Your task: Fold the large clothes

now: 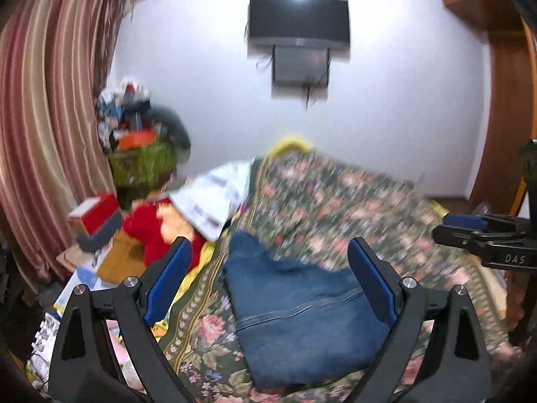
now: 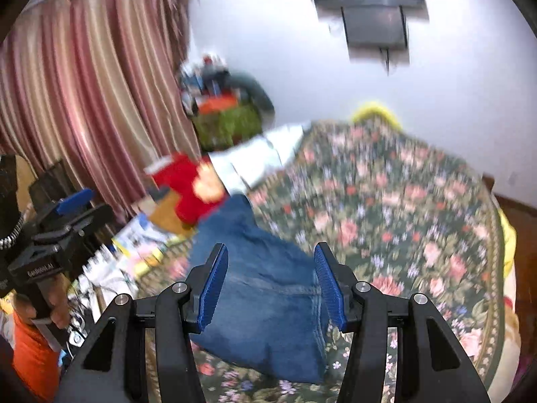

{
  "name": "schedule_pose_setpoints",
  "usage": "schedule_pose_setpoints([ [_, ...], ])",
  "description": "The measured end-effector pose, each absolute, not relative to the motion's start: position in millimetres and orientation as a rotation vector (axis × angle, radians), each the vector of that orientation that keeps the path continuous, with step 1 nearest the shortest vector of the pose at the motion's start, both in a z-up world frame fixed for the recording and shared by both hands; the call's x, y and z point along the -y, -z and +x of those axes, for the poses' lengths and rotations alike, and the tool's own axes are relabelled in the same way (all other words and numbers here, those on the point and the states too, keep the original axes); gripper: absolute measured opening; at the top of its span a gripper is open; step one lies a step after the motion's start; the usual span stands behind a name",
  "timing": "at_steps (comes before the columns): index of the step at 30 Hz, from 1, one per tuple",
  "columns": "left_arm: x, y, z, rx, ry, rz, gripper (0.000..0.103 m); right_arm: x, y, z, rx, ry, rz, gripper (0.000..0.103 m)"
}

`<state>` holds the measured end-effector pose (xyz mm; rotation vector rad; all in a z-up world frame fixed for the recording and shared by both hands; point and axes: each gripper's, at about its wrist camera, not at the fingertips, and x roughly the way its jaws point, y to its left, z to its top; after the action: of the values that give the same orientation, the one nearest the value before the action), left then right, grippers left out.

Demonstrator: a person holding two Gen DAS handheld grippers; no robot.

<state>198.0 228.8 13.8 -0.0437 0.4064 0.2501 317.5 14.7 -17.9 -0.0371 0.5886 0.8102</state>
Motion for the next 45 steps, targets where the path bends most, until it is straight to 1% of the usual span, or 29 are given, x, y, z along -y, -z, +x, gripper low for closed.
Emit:
schedule_pose_setpoints([
  [3,-206,-35,169,-0.318,-0.23,-0.045,0.095,6,-12,280,-0.477,-0.824,-0.004,0.05],
  [6,-188,-45,143,-0.258,-0.228,-0.052,0.095,24,-30,244,-0.389,-0.819,0.01,0.05],
  [12,-155,-48,98,-0.182,-0.239,-0.055,0.095,46,-37,185,-0.283,-0.774,-0.013,0.051],
  [14,-145,-48,87,-0.161,-0.262,-0.041,0.095,49,-37,169,-0.266,-0.763,-0.025,0.058],
  [16,-138,-48,79,-0.154,-0.27,-0.035,0.097,55,-36,151,-0.235,-0.737,-0.02,0.088],
  [18,-133,-47,73,-0.152,-0.282,-0.034,0.099,61,-36,135,-0.187,-0.708,-0.006,0.099],
  [19,-132,-46,72,-0.152,-0.287,-0.034,0.1,64,-37,127,-0.17,-0.691,-0.007,0.102],
  [24,-131,-44,61,-0.153,-0.269,-0.065,0.101,68,-38,108,-0.176,-0.657,-0.005,0.103],
  [30,-128,-42,54,-0.15,-0.279,-0.068,0.101,71,-38,115,-0.218,-0.661,0.015,0.103],
  [45,-126,-36,59,-0.164,-0.276,-0.063,0.101,70,-39,125,-0.24,-0.668,0.021,0.103],
])
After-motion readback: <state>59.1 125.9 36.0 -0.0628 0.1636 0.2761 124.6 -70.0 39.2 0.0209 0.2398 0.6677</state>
